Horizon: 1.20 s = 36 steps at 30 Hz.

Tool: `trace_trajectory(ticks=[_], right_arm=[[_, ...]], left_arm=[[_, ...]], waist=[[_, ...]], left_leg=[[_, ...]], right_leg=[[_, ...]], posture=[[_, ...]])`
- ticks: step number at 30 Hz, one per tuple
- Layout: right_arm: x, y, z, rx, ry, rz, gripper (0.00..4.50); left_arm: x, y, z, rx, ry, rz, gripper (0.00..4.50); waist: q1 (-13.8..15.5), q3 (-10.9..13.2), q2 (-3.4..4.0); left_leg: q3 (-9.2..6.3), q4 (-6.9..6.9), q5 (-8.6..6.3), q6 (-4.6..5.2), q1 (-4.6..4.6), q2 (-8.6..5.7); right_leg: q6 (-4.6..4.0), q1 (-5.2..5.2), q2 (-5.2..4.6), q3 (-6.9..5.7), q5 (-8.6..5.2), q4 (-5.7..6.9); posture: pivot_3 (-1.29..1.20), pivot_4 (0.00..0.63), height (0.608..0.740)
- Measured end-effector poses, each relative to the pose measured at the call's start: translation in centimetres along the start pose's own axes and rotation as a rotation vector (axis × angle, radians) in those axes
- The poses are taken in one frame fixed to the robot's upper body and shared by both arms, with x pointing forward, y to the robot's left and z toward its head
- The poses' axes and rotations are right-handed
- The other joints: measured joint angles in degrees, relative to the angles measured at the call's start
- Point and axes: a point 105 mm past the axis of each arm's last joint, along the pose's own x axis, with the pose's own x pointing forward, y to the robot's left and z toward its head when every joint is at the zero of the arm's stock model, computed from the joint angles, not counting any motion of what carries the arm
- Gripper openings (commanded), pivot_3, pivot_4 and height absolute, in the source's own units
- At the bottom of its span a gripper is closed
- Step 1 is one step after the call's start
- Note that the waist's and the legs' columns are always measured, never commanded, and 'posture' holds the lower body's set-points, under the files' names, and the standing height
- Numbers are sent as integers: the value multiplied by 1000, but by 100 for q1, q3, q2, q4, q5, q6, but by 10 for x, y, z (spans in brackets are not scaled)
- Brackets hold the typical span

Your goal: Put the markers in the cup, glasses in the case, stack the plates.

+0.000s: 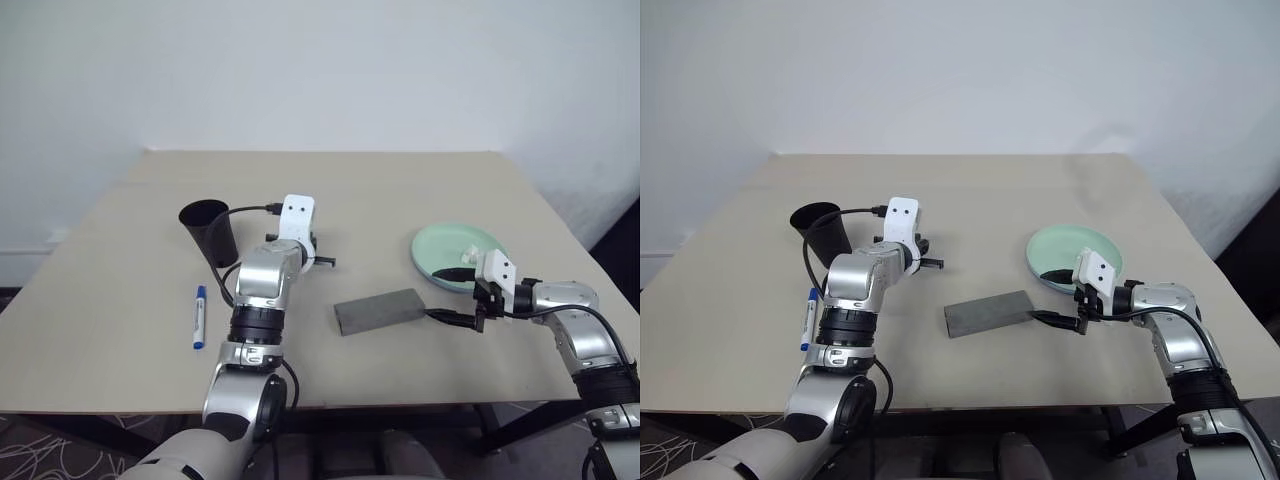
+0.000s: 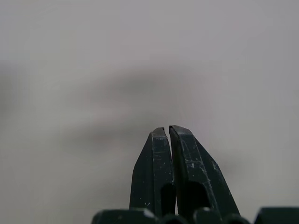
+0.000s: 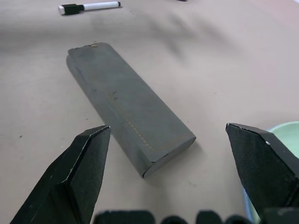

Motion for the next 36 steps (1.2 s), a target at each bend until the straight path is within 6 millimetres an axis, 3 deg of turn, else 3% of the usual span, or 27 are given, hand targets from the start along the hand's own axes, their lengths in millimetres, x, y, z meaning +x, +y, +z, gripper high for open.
trace_trajectory(ticks=[5,7,13,19,24,30,36], right_arm=[[-1,-1,-4,17,10,-2,4290],[-1,-1,-4,15,9,1,4290],[0,-4,0,2,2,2,4290],[1,-4,0,1,0,3,4290],[2,-4,-2,9,2,4,4290],[3,-4,-4,15,6,7,4290],[3,-4,-5,13,8,7,4290]], left_arm=[[-15,20,-8,-4,83,201,201],[-19,25,-14,-16,130,240,614],[-26,34,-28,-53,224,287,2534],[-31,44,-34,-71,283,343,2534],[-31,41,-33,-114,284,327,2534],[-32,48,-39,-141,313,370,4349],[-30,54,-45,-110,353,419,4462]], waist=[[-2,0,0],[-3,0,0],[-2,0,0],[-2,0,-1],[-2,0,0],[-3,1,0],[-2,1,-1]], left_leg=[[-2,0,-11,-21,12,-6],[-3,0,-11,-23,13,-7],[-8,0,-11,-28,13,-7],[-11,0,-14,-34,12,-7],[-12,0,-15,-37,12,-7],[-14,-2,-16,-42,11,-8],[-16,-2,-16,-42,11,-9]], right_leg=[[12,15,-1,-3,-7,-3],[12,15,-1,-4,-8,-3],[12,15,-1,-10,-8,-3],[11,15,-2,-12,-8,-5],[11,15,-3,-13,-8,-5],[11,15,-2,-16,-8,-6],[11,15,-3,-17,-8,-8]], posture=[[0,0,739],[0,0,739],[0,0,739],[0,0,739],[0,0,739],[0,0,739],[0,0,739]])
